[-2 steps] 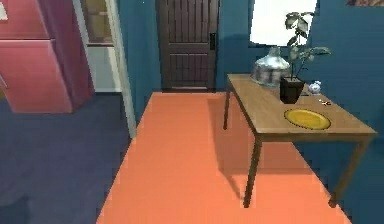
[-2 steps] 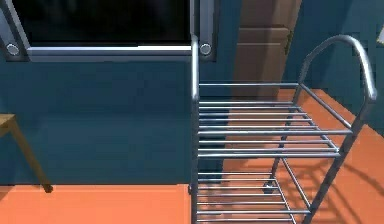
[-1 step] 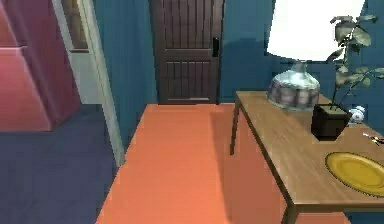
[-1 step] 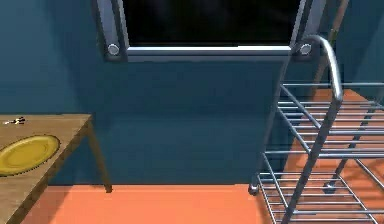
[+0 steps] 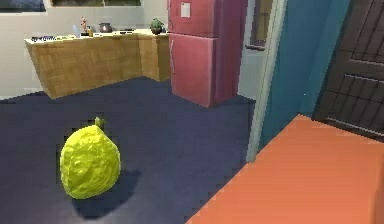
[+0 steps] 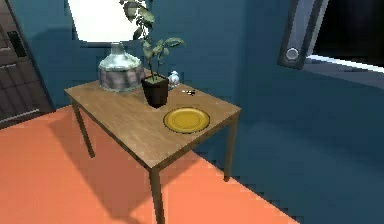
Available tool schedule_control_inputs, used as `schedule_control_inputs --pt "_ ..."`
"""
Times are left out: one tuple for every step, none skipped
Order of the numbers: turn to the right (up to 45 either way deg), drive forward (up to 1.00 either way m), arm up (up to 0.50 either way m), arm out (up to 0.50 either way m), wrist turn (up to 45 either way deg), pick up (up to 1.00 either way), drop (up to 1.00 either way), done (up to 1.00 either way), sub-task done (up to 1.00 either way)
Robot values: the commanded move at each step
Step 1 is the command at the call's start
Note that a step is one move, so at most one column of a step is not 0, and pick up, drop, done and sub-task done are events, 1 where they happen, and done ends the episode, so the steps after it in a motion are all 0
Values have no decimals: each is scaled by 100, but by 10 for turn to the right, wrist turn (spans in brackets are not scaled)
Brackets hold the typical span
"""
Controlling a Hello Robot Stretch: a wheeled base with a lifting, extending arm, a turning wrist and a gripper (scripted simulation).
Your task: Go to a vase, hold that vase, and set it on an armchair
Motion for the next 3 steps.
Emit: schedule_control_inputs --pt "-60 0 0 0 0 0 0 0 0" --pt "0 100 0 0 0 0 0 0 0" --pt "-240 0 0 0 0 0 0 0 0"
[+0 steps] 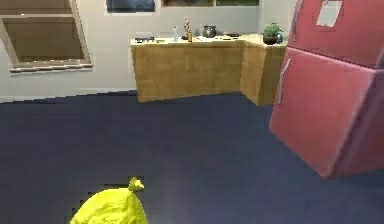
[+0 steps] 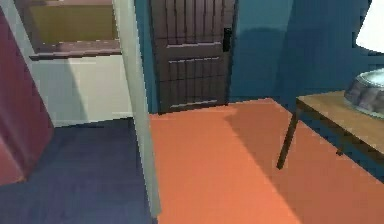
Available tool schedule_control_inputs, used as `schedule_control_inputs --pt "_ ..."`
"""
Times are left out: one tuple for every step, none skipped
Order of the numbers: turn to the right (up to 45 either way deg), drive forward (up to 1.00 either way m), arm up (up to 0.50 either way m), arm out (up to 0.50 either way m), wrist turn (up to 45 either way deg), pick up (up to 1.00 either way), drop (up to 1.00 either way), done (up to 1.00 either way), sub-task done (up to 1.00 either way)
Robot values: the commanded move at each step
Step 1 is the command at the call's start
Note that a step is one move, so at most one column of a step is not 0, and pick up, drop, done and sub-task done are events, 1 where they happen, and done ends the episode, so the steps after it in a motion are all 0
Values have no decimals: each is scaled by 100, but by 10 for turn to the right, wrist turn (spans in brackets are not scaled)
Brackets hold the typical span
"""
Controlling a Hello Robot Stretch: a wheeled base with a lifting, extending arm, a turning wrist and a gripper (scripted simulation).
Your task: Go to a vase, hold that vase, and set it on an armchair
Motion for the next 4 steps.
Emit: schedule_control_inputs --pt "0 10 0 0 0 0 0 0 0" --pt "330 0 0 0 0 0 0 0 0" --pt "0 70 0 0 0 0 0 0 0" --pt "-450 0 0 0 0 0 0 0 0"
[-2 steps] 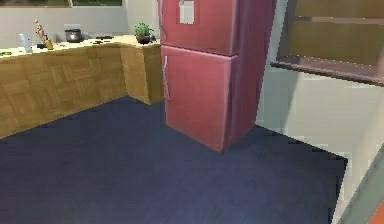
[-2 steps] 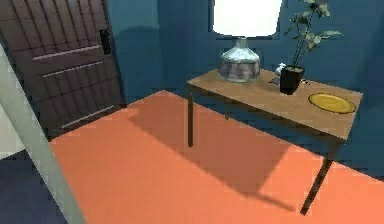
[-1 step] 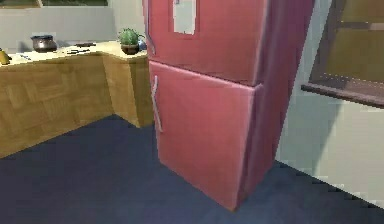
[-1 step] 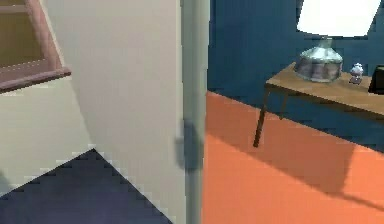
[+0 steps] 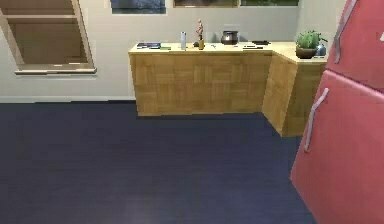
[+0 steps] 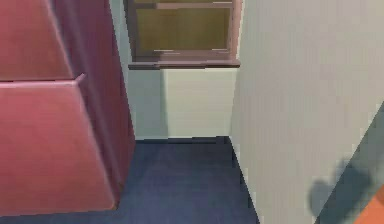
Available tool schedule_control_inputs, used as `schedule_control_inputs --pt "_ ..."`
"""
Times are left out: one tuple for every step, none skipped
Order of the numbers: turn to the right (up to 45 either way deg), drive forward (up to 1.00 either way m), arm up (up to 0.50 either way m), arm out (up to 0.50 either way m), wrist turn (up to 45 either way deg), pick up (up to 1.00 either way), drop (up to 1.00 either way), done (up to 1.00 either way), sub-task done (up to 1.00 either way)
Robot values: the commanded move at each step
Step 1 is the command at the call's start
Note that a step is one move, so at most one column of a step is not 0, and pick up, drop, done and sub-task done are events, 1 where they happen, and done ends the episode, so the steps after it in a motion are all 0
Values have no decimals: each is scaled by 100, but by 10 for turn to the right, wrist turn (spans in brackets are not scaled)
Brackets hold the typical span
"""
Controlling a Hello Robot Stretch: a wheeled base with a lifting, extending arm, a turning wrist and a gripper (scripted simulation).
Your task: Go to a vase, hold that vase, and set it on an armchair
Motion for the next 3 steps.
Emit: schedule_control_inputs --pt "-150 0 0 0 0 0 0 0 0" --pt "0 60 0 0 0 0 0 0 0" --pt "-330 0 0 0 0 0 0 0 0"
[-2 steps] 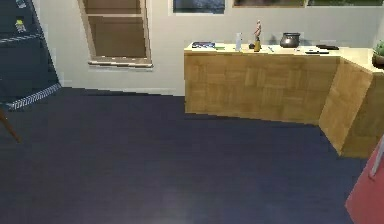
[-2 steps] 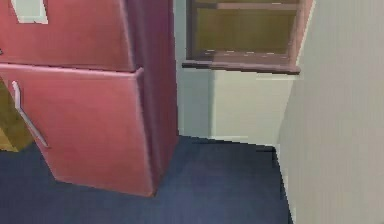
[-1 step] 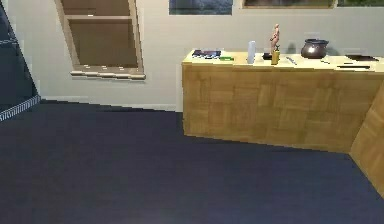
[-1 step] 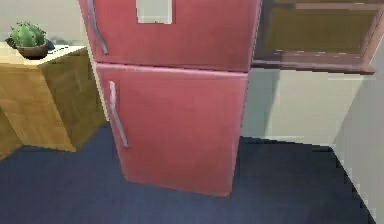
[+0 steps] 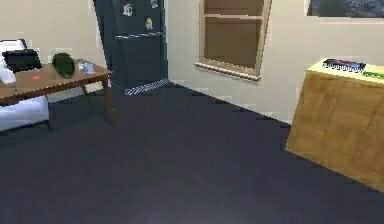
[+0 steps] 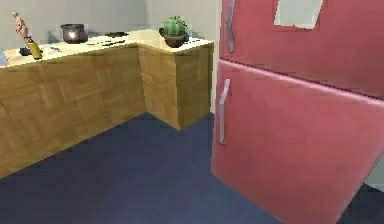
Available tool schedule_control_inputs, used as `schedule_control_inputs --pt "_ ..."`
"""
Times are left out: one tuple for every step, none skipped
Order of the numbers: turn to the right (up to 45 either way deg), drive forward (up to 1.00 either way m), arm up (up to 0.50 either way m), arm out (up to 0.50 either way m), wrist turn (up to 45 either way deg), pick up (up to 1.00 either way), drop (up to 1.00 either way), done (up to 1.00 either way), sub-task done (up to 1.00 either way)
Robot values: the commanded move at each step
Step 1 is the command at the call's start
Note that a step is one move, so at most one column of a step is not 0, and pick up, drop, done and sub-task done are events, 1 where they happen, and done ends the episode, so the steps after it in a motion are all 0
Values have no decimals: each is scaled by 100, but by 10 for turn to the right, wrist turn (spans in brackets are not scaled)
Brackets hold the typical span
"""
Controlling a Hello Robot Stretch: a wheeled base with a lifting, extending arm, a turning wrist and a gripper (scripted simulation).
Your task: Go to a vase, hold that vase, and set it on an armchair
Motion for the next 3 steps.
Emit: schedule_control_inputs --pt "0 55 0 0 0 0 0 0 0" --pt "-420 0 0 0 0 0 0 0 0" --pt "0 70 0 0 0 0 0 0 0"
